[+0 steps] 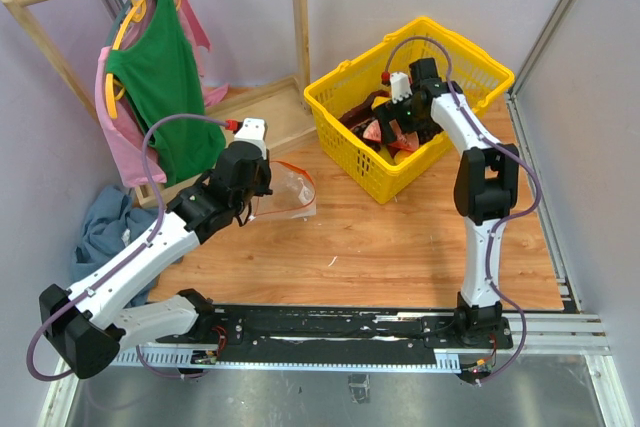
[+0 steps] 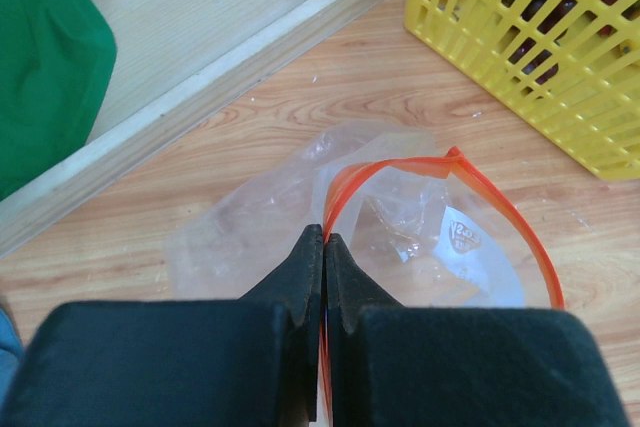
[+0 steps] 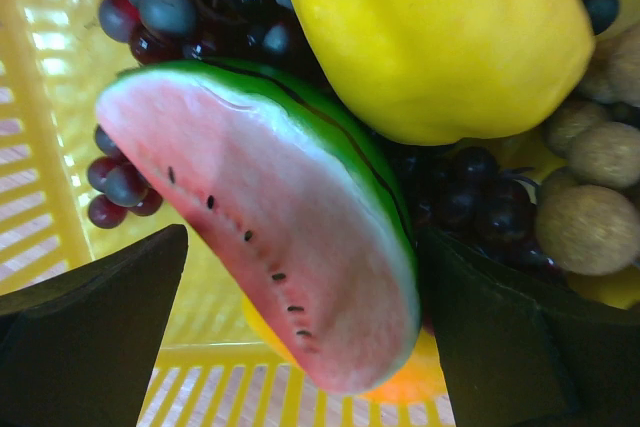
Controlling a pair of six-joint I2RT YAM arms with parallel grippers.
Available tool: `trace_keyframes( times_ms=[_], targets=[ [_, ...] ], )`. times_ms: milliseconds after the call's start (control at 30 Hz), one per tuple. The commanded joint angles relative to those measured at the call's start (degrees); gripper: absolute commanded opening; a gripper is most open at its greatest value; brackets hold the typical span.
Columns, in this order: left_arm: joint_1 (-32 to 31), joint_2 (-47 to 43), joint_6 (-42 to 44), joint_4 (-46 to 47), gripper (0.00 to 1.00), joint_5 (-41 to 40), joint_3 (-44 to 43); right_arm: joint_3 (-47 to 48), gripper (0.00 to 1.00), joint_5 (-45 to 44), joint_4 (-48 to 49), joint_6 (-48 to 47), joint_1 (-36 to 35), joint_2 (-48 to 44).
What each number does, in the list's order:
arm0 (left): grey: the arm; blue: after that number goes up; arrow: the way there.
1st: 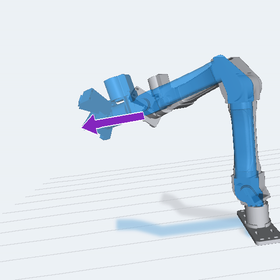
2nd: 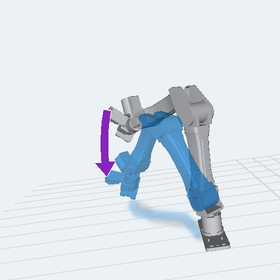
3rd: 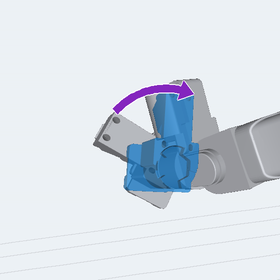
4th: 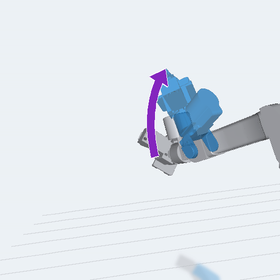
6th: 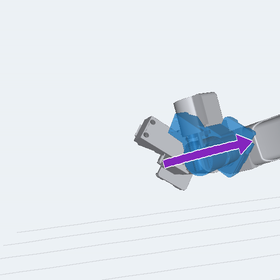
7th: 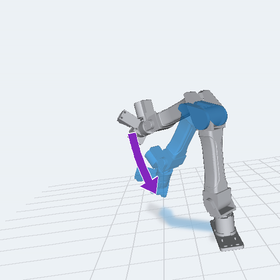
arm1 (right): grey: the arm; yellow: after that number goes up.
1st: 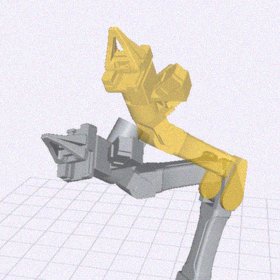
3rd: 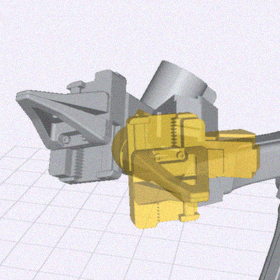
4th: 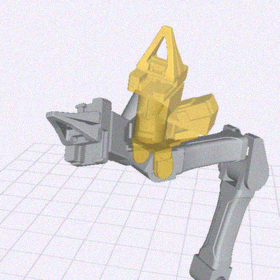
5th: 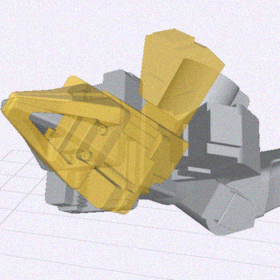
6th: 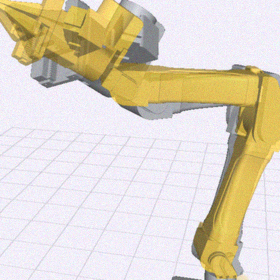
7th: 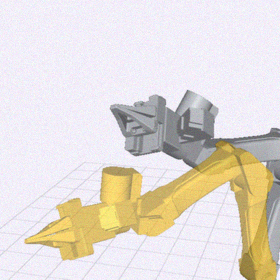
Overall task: Place the food in the zip-top bag and seal the zipper
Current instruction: Pick up the fake fruit from the bin.
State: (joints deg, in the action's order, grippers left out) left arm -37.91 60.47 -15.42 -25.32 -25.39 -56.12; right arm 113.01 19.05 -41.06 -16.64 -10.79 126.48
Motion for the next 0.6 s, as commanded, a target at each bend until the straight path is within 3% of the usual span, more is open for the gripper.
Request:
trace_keyframes(
  times_ms=[0, 100, 267, 567],
  targets=[
    [0.84, -0.89, 0.74, 2.12, 0.00, 2.21, 0.77, 0.24, 0.98, 4.61, -1.10, -3.50, 0.09, 1.41],
    [1.03, -0.79, 0.71, 2.12, 0.01, 2.53, 0.88, -0.40, 0.97, 4.48, -1.28, -3.22, 0.06, 1.87],
    [1.25, -0.79, 0.65, 2.24, 0.00, 2.99, 0.93, -2.42, 0.70, 4.58, -0.86, -2.23, 0.17, -1.78],
    [1.68, -1.25, 0.83, 2.83, 0.00, 5.22, 1.20, -10.75, 0.41, 3.09, 4.72, 0.75, 0.09, -11.98]
  ],
)
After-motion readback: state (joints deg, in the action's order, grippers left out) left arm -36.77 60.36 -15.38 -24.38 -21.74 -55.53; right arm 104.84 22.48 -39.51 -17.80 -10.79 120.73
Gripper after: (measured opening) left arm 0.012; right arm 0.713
